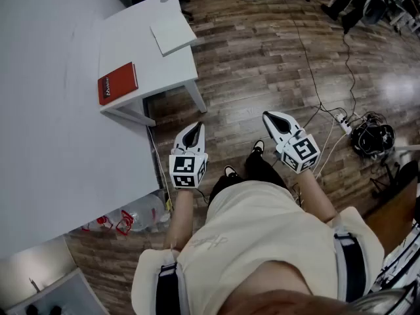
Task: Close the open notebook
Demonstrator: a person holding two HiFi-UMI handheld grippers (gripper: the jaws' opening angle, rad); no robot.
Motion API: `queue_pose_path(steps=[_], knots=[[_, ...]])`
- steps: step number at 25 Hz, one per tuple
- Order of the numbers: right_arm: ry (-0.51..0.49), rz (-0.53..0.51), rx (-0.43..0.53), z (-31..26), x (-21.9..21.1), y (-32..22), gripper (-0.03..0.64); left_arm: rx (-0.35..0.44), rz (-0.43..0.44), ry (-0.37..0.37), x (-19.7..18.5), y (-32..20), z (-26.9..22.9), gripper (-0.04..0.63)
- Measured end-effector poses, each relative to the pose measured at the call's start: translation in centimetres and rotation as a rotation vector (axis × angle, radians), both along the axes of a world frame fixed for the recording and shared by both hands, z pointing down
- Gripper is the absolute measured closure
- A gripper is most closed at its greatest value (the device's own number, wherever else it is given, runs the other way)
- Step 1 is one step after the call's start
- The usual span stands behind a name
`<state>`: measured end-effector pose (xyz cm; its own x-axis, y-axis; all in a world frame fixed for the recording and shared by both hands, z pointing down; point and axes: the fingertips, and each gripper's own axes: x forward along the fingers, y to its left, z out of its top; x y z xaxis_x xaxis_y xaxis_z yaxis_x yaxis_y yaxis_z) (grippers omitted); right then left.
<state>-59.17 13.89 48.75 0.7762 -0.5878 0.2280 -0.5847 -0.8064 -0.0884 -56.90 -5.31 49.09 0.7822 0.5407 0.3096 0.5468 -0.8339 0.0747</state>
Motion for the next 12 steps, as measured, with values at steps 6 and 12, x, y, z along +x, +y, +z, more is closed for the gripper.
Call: queue_pose_path(steps=[6, 12], knots=[[0.026, 0.027, -0.026, -0.3, 2.8, 3.3, 0.609, 0.003, -0.021, 0.017, 2.4, 2.0, -0.9, 0.575], [0.021, 0.021, -0.017, 0.0, 6.5, 6.6, 0.609, 0.033, -0.048, 0.014, 5.6, 3.9, -1.0, 0.577]])
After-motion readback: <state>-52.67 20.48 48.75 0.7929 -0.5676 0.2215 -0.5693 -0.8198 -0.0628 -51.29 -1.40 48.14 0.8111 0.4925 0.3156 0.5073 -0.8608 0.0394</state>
